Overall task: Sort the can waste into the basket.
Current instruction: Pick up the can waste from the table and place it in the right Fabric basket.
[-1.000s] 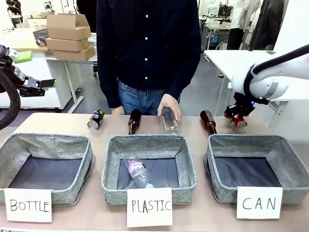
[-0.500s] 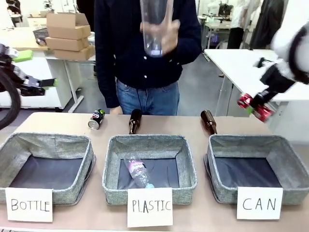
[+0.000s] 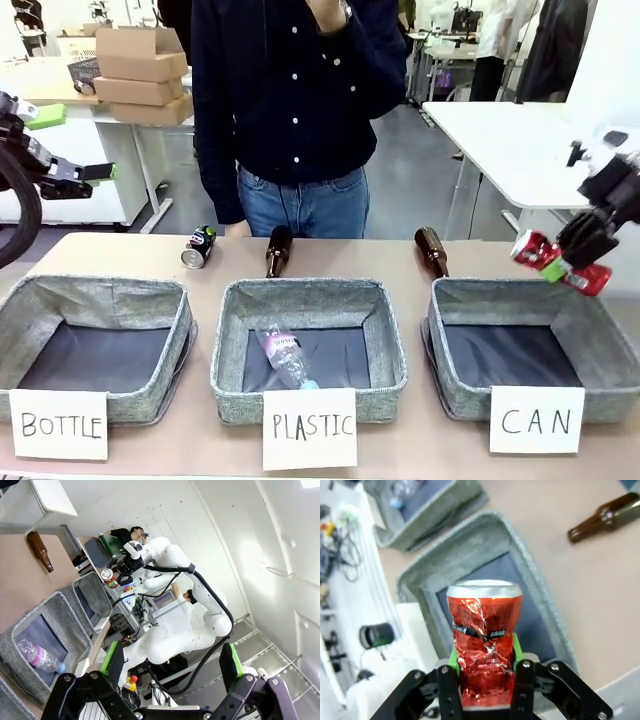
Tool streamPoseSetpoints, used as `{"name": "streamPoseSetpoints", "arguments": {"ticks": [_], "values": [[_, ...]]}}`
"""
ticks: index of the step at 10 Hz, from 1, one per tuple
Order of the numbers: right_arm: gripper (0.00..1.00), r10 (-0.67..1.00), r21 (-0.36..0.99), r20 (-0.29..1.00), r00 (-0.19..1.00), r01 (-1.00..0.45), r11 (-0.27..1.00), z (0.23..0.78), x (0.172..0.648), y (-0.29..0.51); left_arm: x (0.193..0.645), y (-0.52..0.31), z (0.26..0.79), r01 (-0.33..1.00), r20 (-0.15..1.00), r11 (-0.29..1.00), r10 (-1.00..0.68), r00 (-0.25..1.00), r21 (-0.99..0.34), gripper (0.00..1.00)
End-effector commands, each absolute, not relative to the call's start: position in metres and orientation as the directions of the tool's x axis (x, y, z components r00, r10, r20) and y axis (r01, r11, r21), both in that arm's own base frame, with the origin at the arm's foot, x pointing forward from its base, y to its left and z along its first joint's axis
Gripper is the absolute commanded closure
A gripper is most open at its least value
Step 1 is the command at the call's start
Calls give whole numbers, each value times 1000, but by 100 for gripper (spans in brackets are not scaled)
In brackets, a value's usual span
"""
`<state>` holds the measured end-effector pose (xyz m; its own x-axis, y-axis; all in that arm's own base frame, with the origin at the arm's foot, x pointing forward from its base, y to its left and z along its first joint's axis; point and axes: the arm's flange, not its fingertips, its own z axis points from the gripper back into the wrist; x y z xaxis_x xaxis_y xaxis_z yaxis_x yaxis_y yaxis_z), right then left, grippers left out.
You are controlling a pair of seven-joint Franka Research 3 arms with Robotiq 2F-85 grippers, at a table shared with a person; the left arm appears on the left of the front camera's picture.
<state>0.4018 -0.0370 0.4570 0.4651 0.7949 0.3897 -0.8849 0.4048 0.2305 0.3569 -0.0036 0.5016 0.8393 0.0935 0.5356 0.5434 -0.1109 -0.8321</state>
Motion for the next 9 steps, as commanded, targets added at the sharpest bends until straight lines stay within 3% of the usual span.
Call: {"name": "streamPoseSetpoints", "arguments": {"ticks": [1,2,3,4,5,9], "values": [[100,814,135,390,430,-901,411,456,402,-29,356,-6,503,562,553,-129,104,827,-817,0],[100,809,141,400,430,-901,410,456,403,-30,356,-6,503,562,553,-129,104,827,-817,0],[42,804,139,421,420,-906,400,457,407,-30,356,-6,503,562,553,-129,104,827,-817,0],[7,814,108,411,410,-909,403,456,408,-29,356,-6,503,562,553,-129,104,827,-817,0],[0,815,118,404,416,-907,404,456,410,-29,356,-6,503,562,553,-129,104,827,-817,0],[0,797,152,414,440,-897,416,455,417,-32,356,-6,503,562,553,-129,104,827,-817,0]]}}
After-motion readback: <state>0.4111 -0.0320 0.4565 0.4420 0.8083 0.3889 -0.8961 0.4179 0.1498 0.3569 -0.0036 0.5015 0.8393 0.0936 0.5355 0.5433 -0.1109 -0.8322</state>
